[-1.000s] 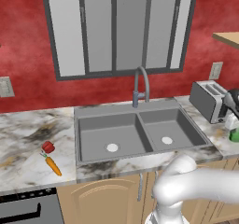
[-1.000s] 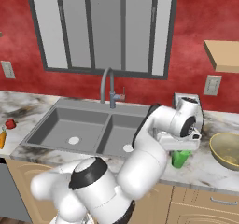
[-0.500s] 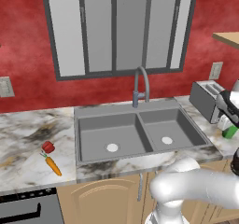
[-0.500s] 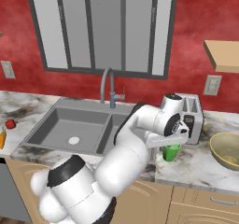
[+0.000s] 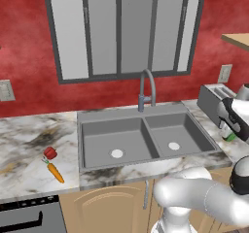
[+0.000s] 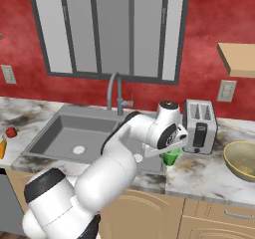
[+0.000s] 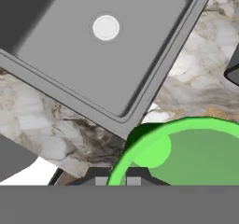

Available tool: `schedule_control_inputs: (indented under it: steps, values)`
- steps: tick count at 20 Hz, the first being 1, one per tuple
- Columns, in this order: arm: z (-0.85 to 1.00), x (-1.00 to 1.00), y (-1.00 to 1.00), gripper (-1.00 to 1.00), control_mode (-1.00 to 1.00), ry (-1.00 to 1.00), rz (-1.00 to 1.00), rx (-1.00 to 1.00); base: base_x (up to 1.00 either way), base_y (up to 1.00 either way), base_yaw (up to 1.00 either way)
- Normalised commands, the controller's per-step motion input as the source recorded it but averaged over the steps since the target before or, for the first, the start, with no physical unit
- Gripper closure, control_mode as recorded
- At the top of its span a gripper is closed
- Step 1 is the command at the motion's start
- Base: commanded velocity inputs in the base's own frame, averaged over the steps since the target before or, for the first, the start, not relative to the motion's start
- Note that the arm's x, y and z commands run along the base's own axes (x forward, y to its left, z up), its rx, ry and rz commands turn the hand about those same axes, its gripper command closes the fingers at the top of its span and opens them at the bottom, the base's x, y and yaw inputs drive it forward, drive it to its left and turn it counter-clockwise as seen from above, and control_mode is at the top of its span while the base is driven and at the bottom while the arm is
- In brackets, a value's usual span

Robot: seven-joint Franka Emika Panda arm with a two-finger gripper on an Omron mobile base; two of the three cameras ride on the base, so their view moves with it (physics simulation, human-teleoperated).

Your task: Remove the bell pepper and carrot from the sink. Then move the bowl and cup from the counter to the sink for washing.

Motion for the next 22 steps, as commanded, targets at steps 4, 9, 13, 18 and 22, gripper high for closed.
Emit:
schedule_control_inputs:
  steps: [4,9,13,18,22]
  values:
    - [0.01,0.13,0.32,1.0,-1.0,-0.14,0.12,0.0,0.0,0.0,0.0]
    - [0.01,0.28,0.25,1.0,-1.0,-0.04,0.11,0.0,0.0,0.0,0.0]
    - [0.01,0.32,0.23,1.0,-1.0,0.0,0.1,0.0,0.0,0.0,0.0]
    - [0.0,0.36,0.19,1.0,-1.0,0.0,0.1,0.0,0.0,0.0,0.0]
    - [0.0,0.31,0.13,1.0,-1.0,0.0,0.12,0.0,0.0,0.0,0.0]
